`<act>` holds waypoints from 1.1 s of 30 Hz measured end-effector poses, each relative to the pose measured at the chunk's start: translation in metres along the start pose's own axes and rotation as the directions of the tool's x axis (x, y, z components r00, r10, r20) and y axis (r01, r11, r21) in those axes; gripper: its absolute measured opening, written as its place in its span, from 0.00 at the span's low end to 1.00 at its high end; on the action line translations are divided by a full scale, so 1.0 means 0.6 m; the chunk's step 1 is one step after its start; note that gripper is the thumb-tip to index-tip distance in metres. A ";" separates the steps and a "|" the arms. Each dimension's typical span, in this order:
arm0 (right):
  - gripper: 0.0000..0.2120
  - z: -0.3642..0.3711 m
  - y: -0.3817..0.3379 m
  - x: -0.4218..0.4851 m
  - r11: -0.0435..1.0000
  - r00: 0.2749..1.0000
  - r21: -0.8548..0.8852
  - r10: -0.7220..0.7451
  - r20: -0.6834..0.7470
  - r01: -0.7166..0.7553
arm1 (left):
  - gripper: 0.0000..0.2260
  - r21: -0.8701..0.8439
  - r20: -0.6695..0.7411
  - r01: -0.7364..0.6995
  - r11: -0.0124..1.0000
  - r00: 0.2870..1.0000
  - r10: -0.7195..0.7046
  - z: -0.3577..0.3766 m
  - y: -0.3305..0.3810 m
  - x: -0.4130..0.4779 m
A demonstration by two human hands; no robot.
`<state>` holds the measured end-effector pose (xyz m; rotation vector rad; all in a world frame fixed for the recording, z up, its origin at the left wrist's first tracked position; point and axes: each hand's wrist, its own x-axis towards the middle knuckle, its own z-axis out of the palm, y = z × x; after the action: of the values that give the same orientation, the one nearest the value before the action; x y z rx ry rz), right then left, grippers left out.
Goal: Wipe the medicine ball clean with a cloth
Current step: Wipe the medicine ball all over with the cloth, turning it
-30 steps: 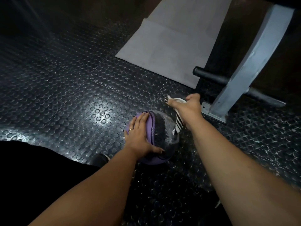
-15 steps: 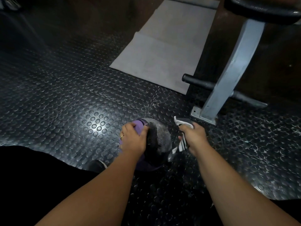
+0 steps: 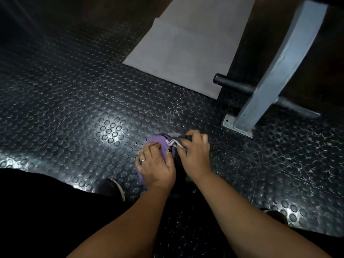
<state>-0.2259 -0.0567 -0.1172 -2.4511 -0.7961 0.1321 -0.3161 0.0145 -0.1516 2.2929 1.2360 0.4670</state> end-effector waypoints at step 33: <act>0.06 0.040 0.027 0.151 0.988 0.970 0.116 0.071 0.231 -0.099 | 0.19 0.103 0.072 -0.100 0.990 0.993 0.093 0.014 0.013 0.023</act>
<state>-0.1497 -0.0048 -0.1394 -2.3768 -0.7524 0.4877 -0.2989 0.0205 -0.1533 2.4460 1.1470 0.3620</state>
